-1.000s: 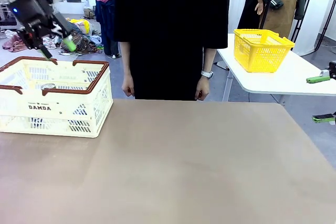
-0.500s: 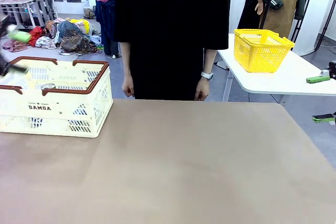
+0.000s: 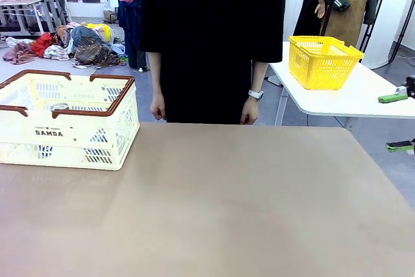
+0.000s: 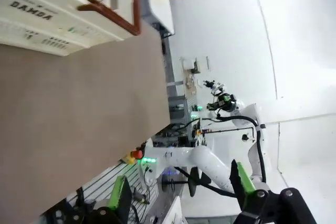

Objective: Place the drinks into the Shopping basket.
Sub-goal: Pick up one drink and place it into the Shopping basket.

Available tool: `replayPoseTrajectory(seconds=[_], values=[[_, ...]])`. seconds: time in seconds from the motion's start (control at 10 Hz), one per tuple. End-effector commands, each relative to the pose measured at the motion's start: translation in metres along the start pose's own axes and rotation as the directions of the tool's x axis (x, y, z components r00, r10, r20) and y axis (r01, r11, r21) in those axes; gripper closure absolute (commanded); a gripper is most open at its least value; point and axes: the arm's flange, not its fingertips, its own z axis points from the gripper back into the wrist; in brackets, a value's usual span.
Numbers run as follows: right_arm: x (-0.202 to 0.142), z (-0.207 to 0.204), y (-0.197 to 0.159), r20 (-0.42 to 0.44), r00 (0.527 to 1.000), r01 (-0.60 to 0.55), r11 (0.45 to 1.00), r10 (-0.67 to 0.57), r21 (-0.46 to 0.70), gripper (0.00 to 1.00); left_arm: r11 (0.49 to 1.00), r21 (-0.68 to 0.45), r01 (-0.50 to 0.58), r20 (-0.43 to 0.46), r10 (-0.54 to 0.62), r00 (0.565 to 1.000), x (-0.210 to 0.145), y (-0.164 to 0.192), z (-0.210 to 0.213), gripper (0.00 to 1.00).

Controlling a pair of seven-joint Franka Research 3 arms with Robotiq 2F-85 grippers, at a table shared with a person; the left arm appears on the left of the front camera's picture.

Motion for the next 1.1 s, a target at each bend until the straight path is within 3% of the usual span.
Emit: replayPoseTrajectory(seconds=[0.0,1.0], values=[[0.0005,0.0000,0.0041,-0.005,1.000,-0.008,1.000,0.008,0.029,0.00,0.999,-0.029,0.034,0.042,-0.033,0.999,-0.0228,-0.0100,-0.0045,0.00],[0.0005,0.0000,0.0041,-0.005,1.000,-0.008,1.000,0.008,0.029,0.00,0.999,-0.029,0.034,0.042,-0.033,0.999,-0.0228,-0.0100,-0.0045,0.00]])
